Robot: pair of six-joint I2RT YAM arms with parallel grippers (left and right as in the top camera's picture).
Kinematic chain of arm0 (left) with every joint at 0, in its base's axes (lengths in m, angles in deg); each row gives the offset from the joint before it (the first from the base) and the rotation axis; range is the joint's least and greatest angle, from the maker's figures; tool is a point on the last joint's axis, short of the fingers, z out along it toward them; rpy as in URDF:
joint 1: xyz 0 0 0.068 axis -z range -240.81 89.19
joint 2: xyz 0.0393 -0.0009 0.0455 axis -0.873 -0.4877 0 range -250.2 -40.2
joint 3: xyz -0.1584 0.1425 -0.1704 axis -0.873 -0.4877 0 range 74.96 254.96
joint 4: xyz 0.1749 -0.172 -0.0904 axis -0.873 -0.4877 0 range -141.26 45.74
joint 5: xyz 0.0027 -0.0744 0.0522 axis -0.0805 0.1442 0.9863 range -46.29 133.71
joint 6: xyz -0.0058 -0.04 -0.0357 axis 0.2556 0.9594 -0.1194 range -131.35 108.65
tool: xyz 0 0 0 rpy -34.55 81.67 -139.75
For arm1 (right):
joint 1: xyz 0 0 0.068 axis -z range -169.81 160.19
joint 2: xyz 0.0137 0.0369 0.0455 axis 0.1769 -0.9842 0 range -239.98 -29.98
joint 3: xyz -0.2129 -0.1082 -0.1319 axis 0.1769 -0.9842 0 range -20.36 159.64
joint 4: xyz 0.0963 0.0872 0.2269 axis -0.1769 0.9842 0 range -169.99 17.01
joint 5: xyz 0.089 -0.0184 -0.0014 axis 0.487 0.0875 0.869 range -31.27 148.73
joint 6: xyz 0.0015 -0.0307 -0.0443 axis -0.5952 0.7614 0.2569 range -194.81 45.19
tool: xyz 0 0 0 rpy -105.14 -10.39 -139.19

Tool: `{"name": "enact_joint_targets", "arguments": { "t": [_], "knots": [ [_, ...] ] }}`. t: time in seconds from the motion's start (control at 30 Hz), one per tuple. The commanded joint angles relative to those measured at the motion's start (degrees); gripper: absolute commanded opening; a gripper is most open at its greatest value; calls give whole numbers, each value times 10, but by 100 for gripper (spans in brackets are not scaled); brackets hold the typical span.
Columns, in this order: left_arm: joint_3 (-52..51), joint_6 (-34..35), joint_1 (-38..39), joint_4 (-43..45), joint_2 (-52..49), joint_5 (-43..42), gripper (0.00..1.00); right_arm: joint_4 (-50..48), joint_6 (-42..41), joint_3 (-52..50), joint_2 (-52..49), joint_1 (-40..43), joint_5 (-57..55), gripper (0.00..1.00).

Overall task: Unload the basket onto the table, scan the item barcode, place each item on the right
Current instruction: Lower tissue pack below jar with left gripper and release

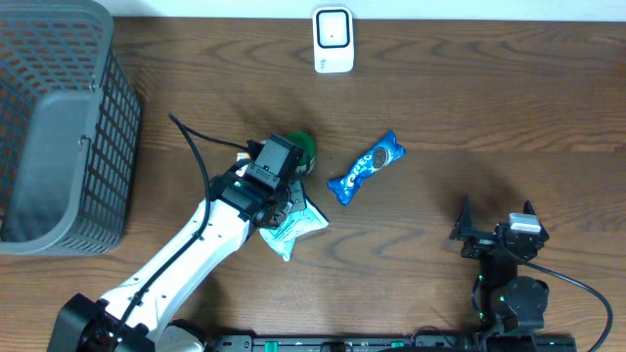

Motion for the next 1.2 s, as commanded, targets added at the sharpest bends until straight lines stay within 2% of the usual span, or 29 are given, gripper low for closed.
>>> {"name": "enact_joint_targets", "arguments": {
  "t": [0.0,0.2,0.37,0.5,0.7,0.87,1.03,1.17],
  "knots": [
    [2,-1,3,-18,4,-41,7,1,8,-1,1,-5,1,99],
    [-10,0,8,-29,4,-103,7,1,8,-1,1,-5,1,99],
    [-18,1,9,-61,3,-107,7,1,8,-1,1,-5,1,99],
    [-44,1,9,-51,-7,-95,7,1,8,-1,1,-5,1,99],
    [-79,6,9,8,-77,-113,8,1,8,-1,1,-5,1,99],
    [-80,5,9,14,-144,-134,8,1,8,-1,1,-5,1,99],
    [-43,-10,6,-25,-97,-107,7,1,8,-1,1,-5,1,99],
    [10,-10,6,-89,-8,-33,8,1,8,-1,1,-5,1,99]
  ]
}}
